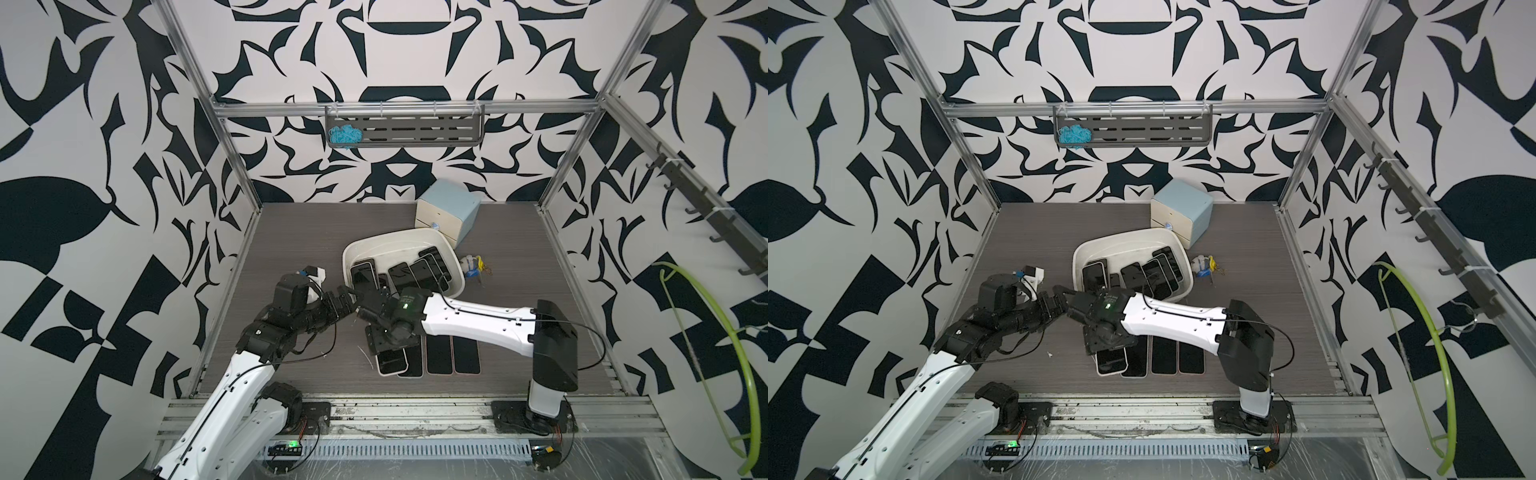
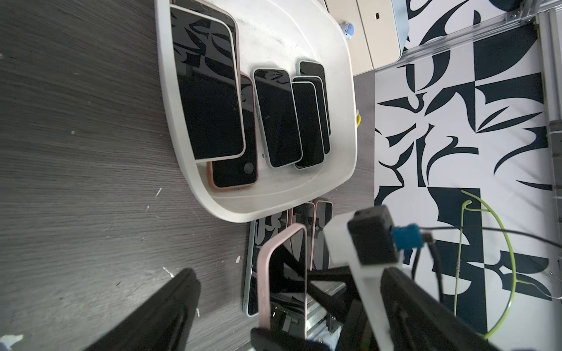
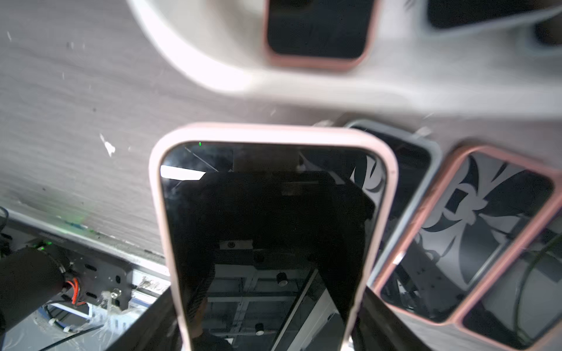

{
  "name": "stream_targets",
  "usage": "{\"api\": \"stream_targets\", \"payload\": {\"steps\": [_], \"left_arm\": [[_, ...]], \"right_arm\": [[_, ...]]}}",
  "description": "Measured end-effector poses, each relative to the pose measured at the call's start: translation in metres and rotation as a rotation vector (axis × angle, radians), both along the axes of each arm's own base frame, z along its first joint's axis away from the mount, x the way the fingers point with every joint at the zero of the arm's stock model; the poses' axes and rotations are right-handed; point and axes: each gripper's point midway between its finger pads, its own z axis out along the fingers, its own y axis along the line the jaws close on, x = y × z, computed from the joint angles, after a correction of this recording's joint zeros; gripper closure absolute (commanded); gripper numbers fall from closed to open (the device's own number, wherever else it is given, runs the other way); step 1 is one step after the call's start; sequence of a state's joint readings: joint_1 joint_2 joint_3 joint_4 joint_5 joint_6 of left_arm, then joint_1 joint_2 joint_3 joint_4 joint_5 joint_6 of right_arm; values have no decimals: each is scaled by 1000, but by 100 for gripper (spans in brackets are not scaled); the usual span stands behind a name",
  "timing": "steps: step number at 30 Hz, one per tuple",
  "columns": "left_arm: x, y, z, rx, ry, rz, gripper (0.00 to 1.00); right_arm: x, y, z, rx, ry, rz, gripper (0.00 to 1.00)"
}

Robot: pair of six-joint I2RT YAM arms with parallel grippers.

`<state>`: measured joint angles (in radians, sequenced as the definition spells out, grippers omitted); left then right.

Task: Take the phone out of the storage box
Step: Place the phone at the center of the board.

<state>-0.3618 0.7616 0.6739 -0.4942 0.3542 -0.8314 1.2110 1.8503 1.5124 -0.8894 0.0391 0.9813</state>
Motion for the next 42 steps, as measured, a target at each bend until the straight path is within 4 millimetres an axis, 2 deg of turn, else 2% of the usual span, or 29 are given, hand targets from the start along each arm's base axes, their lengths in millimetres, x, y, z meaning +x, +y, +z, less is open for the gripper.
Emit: {"api": "stream_targets", "payload": {"steps": [5,11,21,29,32,35,38,42], "left_arm": [[-3,2,-2,10,10,2,0],[-9,6,0,14,5,3,0],[-20,11,2,24,2,4,0],[-23,13,10,24,-12,8,0],[-24,13,9,26,-7,8,0],[-24,14,9,26,-4,13,0],[-21,14,9,24,0,20,0],[-14,13,3,31,21,35,0]], "right_arm": [[-8,12,-29,-35,4,-56,32],[-3,15,-54,-59,-12,-139,30],[11,22,-74,-26,-40,-206,11],[21,21,-73,1,-49,-212,8],[19,20,-71,-10,-49,-180,8],[15,20,-58,-4,-52,-142,8],[13,22,-31,48,-61,-112,8],[17,25,14,154,-73,-83,8]]}}
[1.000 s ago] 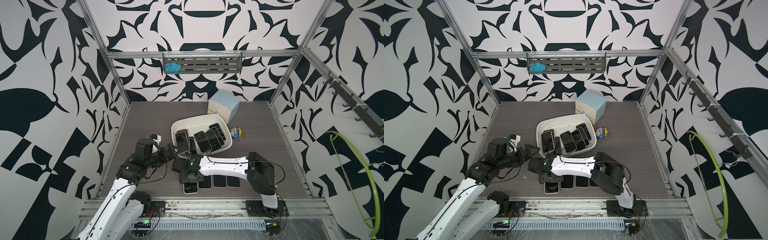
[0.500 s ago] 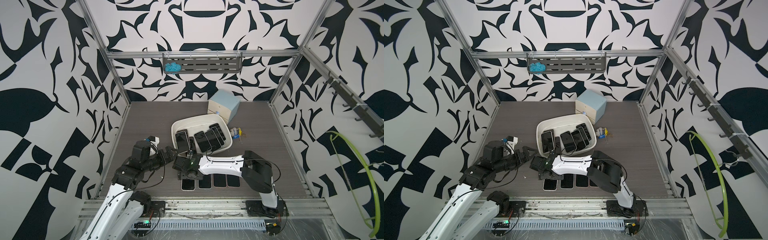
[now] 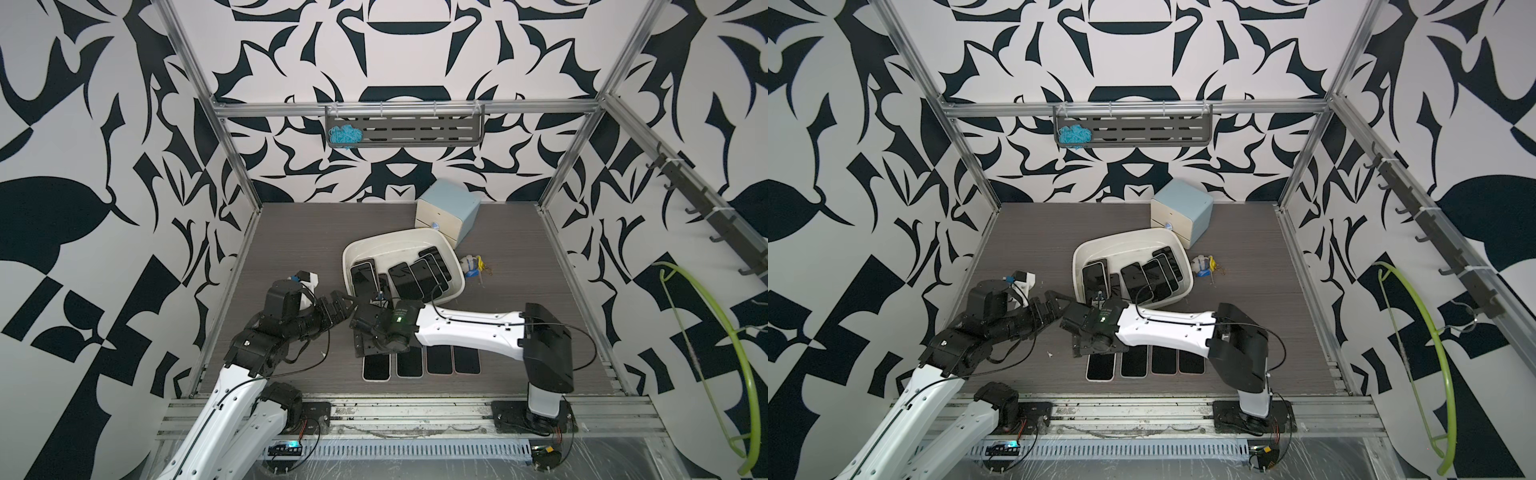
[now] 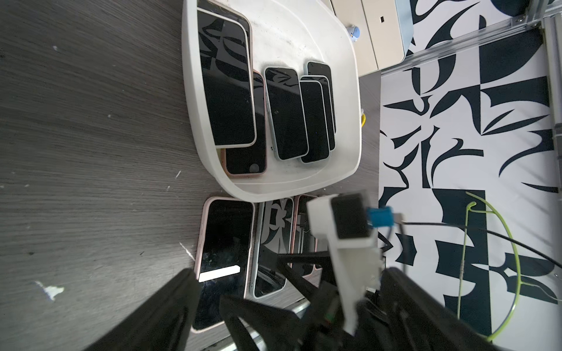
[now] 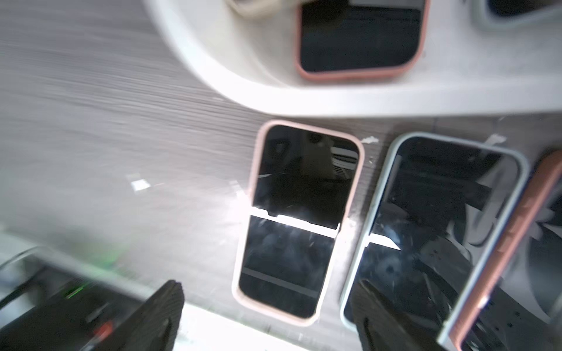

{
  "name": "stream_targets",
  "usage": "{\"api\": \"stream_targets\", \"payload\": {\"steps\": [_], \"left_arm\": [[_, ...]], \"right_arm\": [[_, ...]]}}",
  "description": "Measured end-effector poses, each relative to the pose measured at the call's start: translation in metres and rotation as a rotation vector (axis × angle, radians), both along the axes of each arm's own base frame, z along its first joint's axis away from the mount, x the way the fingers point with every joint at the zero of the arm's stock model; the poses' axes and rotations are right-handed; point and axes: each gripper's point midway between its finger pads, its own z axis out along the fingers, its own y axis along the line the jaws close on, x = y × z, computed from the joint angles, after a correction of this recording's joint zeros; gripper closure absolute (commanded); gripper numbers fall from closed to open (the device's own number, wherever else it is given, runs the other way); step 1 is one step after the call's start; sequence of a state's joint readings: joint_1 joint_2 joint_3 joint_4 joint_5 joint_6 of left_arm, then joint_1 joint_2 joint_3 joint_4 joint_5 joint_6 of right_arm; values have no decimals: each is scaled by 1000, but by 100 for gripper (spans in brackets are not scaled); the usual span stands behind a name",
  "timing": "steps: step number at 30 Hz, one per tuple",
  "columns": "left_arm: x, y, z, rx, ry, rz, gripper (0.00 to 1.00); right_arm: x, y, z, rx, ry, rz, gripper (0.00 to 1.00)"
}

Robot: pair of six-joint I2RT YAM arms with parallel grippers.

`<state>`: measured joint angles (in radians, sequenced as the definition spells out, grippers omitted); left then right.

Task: Take the phone out of the storage box
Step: Place the phone at the center of the board, then pick up the phone from the storage box.

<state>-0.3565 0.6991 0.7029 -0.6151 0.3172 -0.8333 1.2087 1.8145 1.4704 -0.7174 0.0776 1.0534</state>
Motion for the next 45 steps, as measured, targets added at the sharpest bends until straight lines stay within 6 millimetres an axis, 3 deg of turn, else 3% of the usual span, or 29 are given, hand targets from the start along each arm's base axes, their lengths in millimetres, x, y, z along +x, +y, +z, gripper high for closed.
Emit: {"api": "stream_targets", "payload": {"steps": [3,5,9,12,18,25,31,39,45], "left_arm": [[7,-1,-6,8,22,10,0],[12,-2,-9,12,32,15,0],[20,-5,-10,13,36,21,0],[25,-6,-6,11,28,23,0],[30,-7,-6,15,43,32,0],[29,-3,-8,39,61,48,0],[25,3,-4,59,40,57,0],[22,4,-5,72,38,50,0],[21,4,-9,81,41,37,0]], "right_arm": [[22,-7,29,71,-10,-17,4],[47,-20,41,96,-13,-51,1],[109,-49,53,104,-6,-124,1],[151,-56,54,88,-7,-127,1],[197,-58,23,-11,22,-35,2],[234,-94,-32,-270,50,45,2],[231,-114,-51,-424,66,134,2],[215,-99,-52,-453,53,225,2],[206,-90,-65,-467,71,251,1]]}}
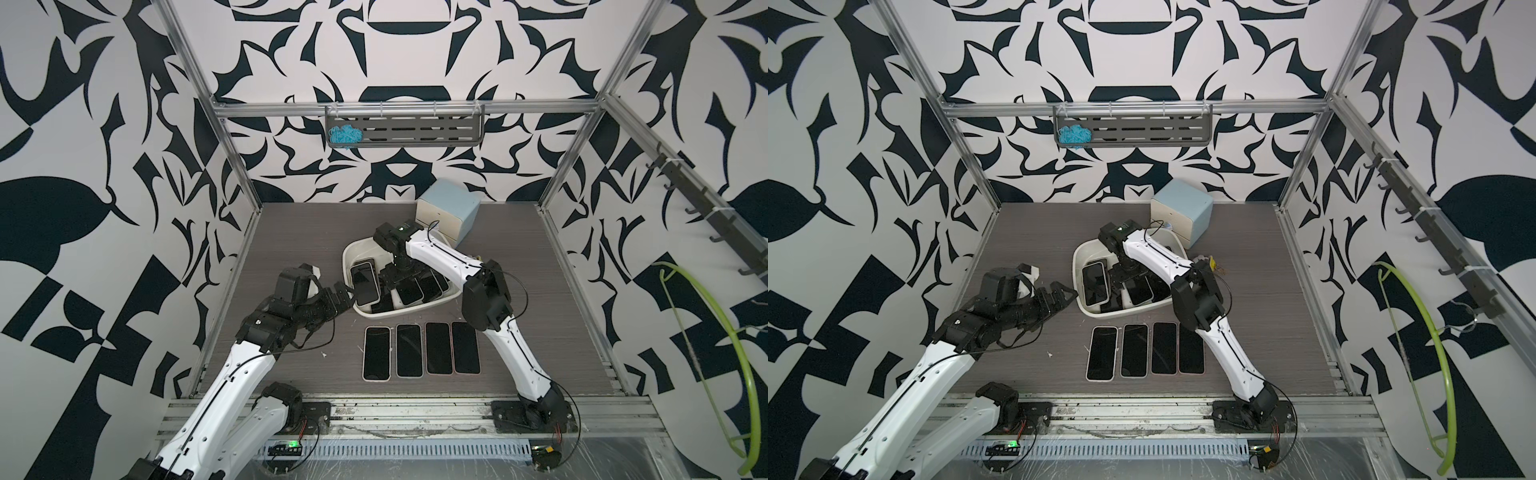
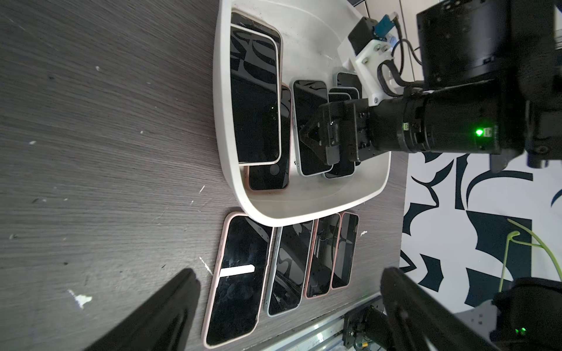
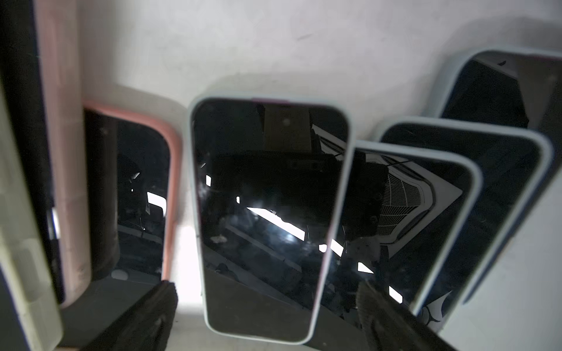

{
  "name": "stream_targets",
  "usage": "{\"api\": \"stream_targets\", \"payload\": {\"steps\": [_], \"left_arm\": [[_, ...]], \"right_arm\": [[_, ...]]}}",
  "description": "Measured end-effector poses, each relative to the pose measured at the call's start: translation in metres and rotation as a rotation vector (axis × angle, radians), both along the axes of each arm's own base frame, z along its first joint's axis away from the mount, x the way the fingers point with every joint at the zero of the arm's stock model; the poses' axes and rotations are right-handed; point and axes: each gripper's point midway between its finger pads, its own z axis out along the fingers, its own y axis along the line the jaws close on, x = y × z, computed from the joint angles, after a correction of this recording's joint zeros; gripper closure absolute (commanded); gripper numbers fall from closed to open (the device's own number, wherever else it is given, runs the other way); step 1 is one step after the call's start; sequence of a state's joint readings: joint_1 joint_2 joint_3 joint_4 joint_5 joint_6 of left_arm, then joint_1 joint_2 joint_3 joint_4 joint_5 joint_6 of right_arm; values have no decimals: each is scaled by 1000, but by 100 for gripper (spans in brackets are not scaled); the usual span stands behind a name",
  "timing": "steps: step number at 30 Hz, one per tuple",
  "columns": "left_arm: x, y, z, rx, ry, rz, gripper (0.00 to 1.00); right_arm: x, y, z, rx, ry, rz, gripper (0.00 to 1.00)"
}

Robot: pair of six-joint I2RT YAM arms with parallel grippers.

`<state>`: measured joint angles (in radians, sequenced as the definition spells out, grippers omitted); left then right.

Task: Take the phone out of the storage box
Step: Pick up the phone from the storage box.

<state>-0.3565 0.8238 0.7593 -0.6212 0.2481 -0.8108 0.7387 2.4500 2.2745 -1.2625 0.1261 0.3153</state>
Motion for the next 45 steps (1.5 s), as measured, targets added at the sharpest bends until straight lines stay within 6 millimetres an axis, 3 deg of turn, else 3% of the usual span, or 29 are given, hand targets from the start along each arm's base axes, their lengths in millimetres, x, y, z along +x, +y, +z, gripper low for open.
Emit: {"api": "stream_targets", "payload": {"steps": [7,14,28,35,38,45], "left_arm": [[-3,-2,-9,7,26,-19,0],[-2,-5,-19,13,68,-40,0],[3,-7,-5,-7,34,-40,0],[0,-5,7,-24,-10,-37,0],[-2,-4,12,-31,-37,-33,0],[-2,-2,15,-39,-63,-22,0]], "right_arm": [[-4,-3,-18,-26,30,-3,1],[0,-3,-22,-46,14,-4,6],[21,-5,-22,-88,-41,-28,8],[21,-6,-23,-97,-42,-24,25],[22,-9,-21,-107,-51,-23,40],[25,-15,-18,-127,-67,-27,41]]}}
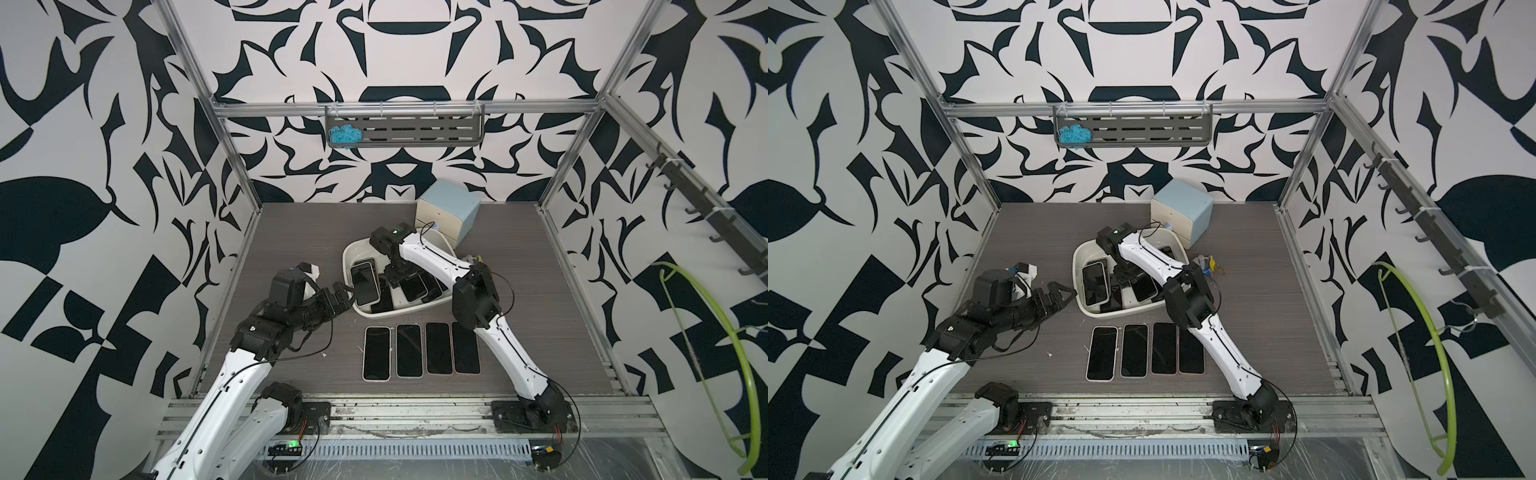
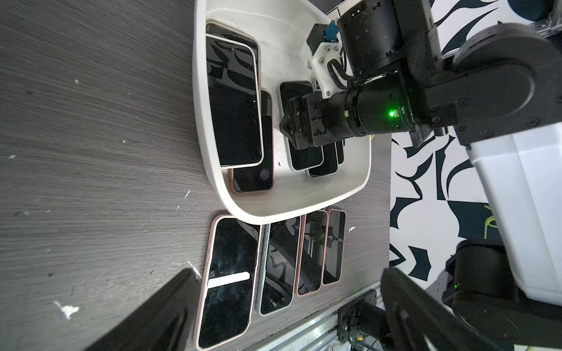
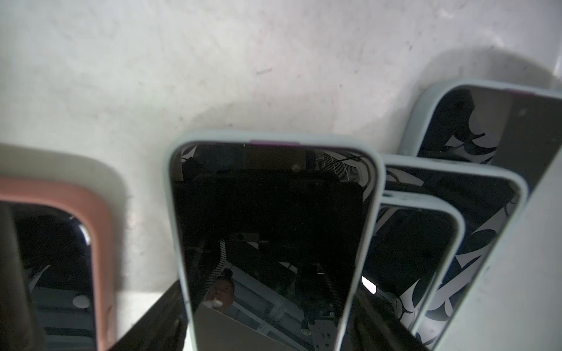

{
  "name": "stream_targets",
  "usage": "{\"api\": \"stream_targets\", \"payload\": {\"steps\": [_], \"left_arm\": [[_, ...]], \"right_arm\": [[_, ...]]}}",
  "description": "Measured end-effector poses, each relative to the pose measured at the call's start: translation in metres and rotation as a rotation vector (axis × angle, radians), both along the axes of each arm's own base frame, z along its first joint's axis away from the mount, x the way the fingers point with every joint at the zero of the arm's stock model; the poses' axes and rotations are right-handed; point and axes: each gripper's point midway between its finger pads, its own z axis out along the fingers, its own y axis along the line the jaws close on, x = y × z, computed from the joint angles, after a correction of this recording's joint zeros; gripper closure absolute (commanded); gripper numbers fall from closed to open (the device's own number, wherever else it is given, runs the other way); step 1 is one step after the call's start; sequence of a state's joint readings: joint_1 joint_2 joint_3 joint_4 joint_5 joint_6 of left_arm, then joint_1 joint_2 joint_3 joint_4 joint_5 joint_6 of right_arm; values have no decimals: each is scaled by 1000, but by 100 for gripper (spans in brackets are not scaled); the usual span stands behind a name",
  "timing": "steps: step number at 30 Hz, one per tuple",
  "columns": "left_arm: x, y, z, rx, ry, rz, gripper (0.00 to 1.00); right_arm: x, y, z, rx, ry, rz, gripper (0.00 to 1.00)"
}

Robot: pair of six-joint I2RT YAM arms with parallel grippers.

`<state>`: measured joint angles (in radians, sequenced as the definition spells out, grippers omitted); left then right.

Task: Take the phone out of the storage box
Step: Pick up the phone from the storage box.

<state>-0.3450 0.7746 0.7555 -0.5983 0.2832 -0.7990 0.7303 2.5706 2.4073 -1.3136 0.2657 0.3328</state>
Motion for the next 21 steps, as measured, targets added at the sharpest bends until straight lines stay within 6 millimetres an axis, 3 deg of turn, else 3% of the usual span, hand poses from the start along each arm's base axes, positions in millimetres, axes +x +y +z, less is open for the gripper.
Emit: {"api": "stream_targets", "payload": {"steps": [6,11,15,21], "left_arm": [[1,-1,-12,-2,31,8,0],[7,-5,-10,-17,17,-2,0],[11,-10,-1,-42,-24,-23,0],[19,-16,7,-65,-66,-40,0]], "right_arm": [[5,-8,6,6,-7,-20,42],[15,-17,16,40,-19,-52,44],[21,-19,38,100,-43,-81,45],[28,-21,90,227,-108,-140,45]]}}
